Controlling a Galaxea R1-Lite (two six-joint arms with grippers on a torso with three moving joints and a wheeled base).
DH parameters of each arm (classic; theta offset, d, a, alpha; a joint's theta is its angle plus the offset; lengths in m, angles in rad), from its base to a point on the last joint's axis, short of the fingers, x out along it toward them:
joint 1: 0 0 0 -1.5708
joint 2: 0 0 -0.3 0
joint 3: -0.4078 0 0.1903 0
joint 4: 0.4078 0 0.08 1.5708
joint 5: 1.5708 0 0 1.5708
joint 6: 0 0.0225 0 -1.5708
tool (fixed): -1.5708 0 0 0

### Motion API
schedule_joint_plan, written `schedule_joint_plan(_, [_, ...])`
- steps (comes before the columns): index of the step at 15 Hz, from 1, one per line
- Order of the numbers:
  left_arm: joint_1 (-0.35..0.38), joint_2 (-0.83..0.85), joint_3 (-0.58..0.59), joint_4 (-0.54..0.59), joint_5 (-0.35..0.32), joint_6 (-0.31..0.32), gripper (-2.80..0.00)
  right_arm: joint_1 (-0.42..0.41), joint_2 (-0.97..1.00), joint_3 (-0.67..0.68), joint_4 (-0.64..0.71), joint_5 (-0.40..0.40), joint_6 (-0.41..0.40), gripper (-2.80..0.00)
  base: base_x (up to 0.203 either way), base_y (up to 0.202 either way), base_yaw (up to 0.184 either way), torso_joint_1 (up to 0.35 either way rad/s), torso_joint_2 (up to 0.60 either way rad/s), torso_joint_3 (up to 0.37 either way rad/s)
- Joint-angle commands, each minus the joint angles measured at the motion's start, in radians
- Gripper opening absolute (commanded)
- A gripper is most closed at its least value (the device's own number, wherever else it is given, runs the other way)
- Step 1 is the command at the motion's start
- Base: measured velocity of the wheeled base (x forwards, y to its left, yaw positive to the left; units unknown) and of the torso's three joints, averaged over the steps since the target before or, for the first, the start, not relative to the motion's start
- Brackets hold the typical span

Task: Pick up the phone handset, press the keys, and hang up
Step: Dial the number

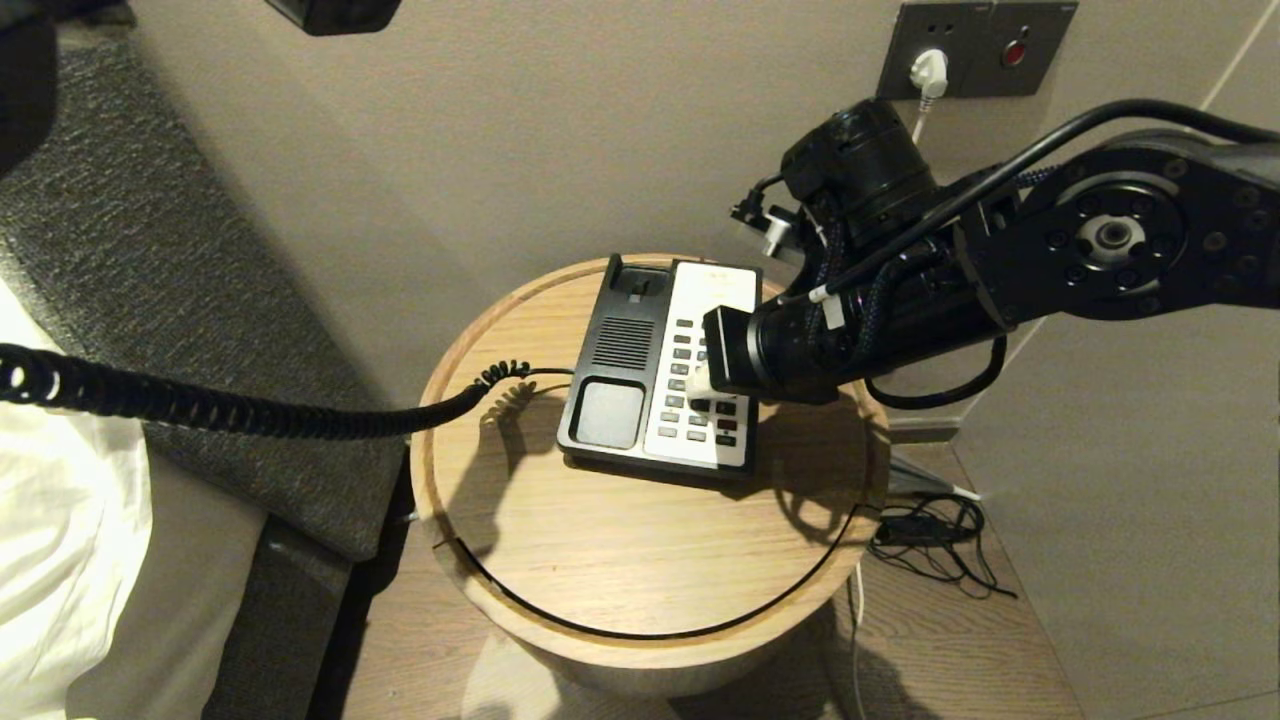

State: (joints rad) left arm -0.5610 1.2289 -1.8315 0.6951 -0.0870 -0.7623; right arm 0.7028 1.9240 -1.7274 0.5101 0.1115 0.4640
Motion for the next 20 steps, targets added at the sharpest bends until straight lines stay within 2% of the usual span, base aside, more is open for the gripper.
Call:
schedule_joint_plan(1, [0.000,-0.005,0.006,0.004,0.000,-0.005,-2.80,0.001,0.000,0.004,0.005,0.000,0.002,-2.80,0.000,0.000,0.000,0.000,0.00,0.000])
schedule_joint_plan(9, [0.003,-0.006,0.005,0.003,0.000,-0.006,-2.80,0.003,-0.022,-0.021,0.008,0.004,0.008,-2.80,0.000,0.000,0.000,0.000,0.00,0.000])
schedule_joint_plan(20, [0.003,-0.011,0.015,0.003,-0.001,-0.006,-2.80,0.003,-0.011,0.033,0.017,0.002,0.005,-2.80,0.000,0.000,0.000,0.000,0.00,0.000])
